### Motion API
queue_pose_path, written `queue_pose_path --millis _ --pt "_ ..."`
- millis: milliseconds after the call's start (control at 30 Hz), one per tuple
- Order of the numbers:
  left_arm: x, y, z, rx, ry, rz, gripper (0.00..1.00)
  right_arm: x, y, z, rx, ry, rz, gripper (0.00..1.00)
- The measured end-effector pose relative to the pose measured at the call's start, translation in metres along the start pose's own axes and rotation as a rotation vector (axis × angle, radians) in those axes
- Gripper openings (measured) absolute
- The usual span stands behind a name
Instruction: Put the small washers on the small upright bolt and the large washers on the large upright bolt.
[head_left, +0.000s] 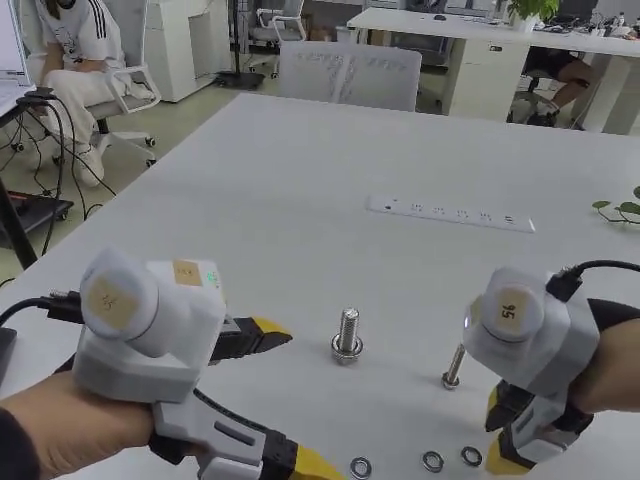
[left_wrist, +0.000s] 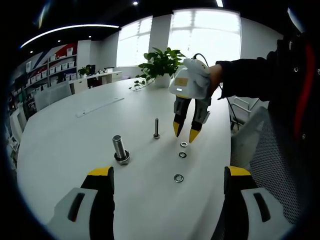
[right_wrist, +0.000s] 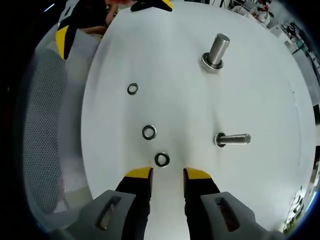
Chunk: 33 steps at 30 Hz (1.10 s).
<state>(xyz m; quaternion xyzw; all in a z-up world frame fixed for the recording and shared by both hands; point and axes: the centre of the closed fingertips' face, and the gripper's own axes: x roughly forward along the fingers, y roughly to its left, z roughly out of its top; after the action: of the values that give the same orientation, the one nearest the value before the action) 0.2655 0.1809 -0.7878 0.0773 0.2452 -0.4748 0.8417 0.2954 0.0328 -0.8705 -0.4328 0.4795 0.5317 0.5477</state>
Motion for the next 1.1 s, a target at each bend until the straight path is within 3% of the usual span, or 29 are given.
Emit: queue_pose_path --millis 433,800,1100 --pt "-0.0025 0.0002 0.0014 0.002 -0.009 0.006 0.91 0.0063 0.0070 0.0081 -0.031 0.000 0.001 0.24" --pt "-0.0017 -0.0004 0.0017 0.002 -0.012 0.003 0.91 0.0073 0.0053 0.0082 -0.060 0.013 -0.032 0.21" --pt "-0.0013 -0.0013 0.0005 0.004 -0.012 0.001 0.91 0.0082 0.0063 0.0095 -0.056 -0.007 -0.034 0.20"
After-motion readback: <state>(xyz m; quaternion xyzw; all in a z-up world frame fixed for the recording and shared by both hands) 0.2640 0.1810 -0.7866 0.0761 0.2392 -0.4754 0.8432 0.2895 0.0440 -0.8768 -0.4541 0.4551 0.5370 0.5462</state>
